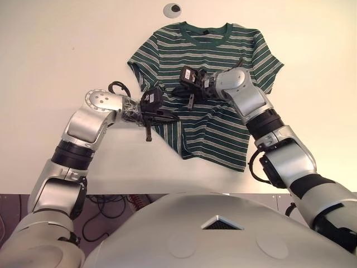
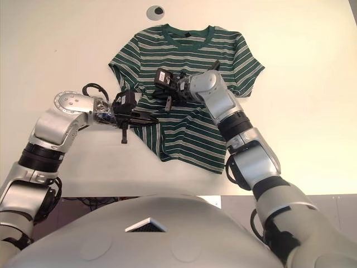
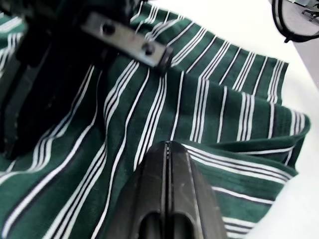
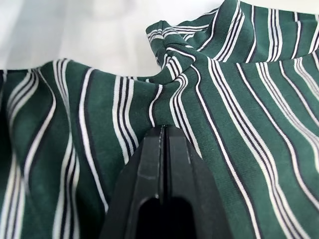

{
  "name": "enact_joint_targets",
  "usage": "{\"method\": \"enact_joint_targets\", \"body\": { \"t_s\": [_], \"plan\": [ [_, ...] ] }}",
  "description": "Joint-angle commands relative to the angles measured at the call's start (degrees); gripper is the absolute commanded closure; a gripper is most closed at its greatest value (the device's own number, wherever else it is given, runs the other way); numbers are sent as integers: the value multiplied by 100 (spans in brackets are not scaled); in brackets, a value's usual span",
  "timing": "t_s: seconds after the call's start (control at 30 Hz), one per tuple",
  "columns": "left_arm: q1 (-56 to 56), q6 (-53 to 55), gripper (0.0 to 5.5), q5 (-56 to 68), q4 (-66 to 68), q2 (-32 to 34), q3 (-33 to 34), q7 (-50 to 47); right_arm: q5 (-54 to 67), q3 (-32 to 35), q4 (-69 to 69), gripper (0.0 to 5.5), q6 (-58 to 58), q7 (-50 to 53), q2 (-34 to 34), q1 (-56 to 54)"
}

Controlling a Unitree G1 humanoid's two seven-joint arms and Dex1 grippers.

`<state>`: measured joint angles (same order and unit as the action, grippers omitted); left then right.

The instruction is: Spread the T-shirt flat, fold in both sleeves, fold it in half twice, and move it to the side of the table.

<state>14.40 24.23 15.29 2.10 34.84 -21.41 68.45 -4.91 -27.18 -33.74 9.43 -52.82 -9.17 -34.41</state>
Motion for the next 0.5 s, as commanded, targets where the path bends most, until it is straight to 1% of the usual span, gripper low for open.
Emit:
{"method": "enact_joint_targets", "body": {
  "t_s": [0.03, 0.13, 0.23, 0.33, 0.43, 0.5],
  "plan": [
    [-3, 60, 550, -54, 93, 94, -120, 250, -502, -418, -458, 548, -89, 22, -92, 228],
    [-252, 179, 550, -52, -111, 453, -259, 623, -633, -484, -811, 548, -237, 209, -58, 189],
    [-647, 393, 550, 77, -527, 970, -136, 886, -706, -574, -1072, 548, -368, 339, 12, 148],
    [-1237, 500, 550, 241, -1132, 1608, 177, 990, -792, -662, -1284, 548, -501, 439, 55, 156],
    [-2040, 308, 550, 264, -1430, 2308, 612, 1043, -837, -695, -1345, 548, -599, 527, 72, 243],
    [-2481, 176, 550, 313, -1592, 2656, 919, 1106, -847, -703, -1336, 548, -668, 559, 54, 283]
  ]
}}
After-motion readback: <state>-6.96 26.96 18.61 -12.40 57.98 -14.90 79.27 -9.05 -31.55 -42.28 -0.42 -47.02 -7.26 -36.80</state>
